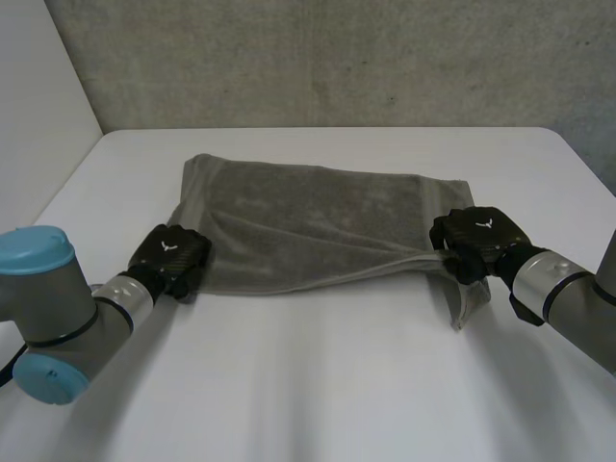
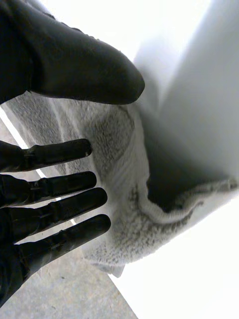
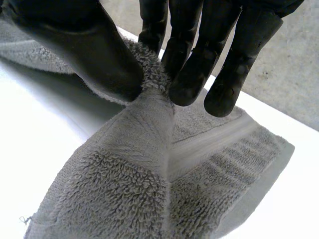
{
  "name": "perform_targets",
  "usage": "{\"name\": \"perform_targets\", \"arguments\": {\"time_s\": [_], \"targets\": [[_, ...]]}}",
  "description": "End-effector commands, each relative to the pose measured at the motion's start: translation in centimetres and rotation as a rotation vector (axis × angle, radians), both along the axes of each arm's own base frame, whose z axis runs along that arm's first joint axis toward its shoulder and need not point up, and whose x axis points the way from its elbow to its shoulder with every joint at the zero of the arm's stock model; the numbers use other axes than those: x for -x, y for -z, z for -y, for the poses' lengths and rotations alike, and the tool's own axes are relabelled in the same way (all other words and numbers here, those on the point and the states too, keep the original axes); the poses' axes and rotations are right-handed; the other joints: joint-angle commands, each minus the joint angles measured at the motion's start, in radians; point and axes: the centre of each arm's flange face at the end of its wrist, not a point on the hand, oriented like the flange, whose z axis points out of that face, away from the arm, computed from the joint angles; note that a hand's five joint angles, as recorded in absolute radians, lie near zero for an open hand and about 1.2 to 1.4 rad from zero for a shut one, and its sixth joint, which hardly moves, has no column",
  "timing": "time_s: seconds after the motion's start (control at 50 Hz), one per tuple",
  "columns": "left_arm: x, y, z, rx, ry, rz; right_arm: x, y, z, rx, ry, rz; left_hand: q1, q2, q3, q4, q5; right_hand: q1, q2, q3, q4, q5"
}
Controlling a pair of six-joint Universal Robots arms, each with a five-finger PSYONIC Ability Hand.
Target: Fold the towel.
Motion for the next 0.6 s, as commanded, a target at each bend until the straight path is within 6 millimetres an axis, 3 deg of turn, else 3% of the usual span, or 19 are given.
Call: {"name": "perform_targets", "arguments": {"time_s": [0.02, 0.28, 0.6], "targets": [[-0.1, -1.0, -0.7, 0.014, 0.003, 0.002, -0.3, 0.1, -0.2, -0.006, -0.008, 0.001, -0.020, -0.035, -0.039, -0.038, -0.004, 0.072, 0.091, 0.082, 0.068, 0.061], [-2.2, -1.0, 0.4, 0.019, -0.062, 0.009, -0.3, 0.5, -0.3, -0.014, -0.012, -0.005, -0.011, -0.026, -0.031, -0.030, 0.005, 0.072, 0.091, 0.082, 0.068, 0.061], [-2.2, -0.7, 1.3, 0.043, -0.063, 0.006, -0.3, 0.7, -0.4, -0.023, -0.010, -0.006, 0.006, -0.008, -0.013, -0.012, 0.023, 0.072, 0.091, 0.082, 0.068, 0.061]]}}
